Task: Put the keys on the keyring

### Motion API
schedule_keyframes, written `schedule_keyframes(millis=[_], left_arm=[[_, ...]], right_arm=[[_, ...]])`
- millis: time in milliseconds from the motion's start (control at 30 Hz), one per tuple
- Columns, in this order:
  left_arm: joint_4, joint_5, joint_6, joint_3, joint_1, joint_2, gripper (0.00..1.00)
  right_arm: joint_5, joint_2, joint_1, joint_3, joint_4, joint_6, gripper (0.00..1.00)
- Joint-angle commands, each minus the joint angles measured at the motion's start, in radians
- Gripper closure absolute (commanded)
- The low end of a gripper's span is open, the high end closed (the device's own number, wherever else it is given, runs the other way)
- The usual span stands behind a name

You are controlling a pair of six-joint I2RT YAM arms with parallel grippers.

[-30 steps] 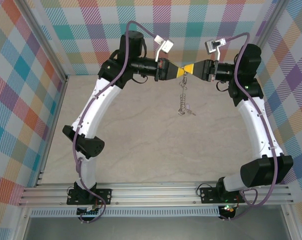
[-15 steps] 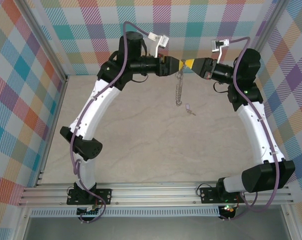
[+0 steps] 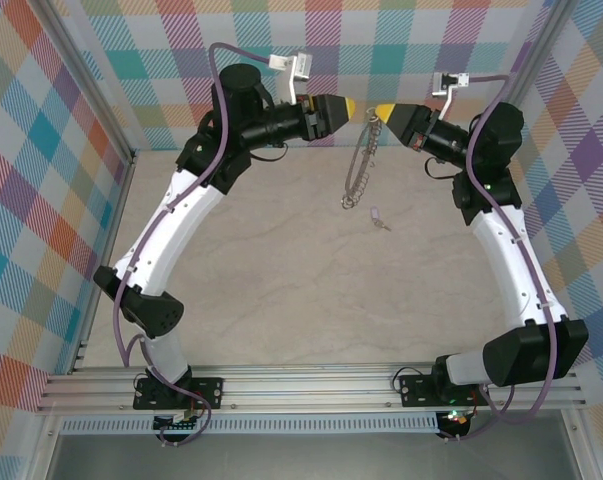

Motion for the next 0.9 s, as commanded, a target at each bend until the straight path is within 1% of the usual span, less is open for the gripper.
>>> schedule_keyframes(millis=[0,133,400,500,867], left_arm=[[0.172,0.047,-0.103,-0.048,0.005,-0.019,0.47],[0.194,0.058,-0.127,-0.049,0.007,-0.002,0.5],[0.249,0.093,-0.171,-0.035,0.01,0.023,0.57],[0.257,0.102,-0.187,-0.034,0.01,0.029,0.58],[0.342,0.142,-0.251,-0.058,0.008,0.049,0.63]], right_arm=[[0.04,-0.024,0.006,-0.018,0.161,0.063,1.0],[0.054,-0.015,0.011,-0.021,0.2,0.084,1.0],[0.065,-0.007,0.023,0.002,0.192,0.088,1.0],[0.058,-0.001,0.023,0.02,0.19,0.093,1.0],[0.068,-0.022,0.024,-0.002,0.202,0.102,1.0]])
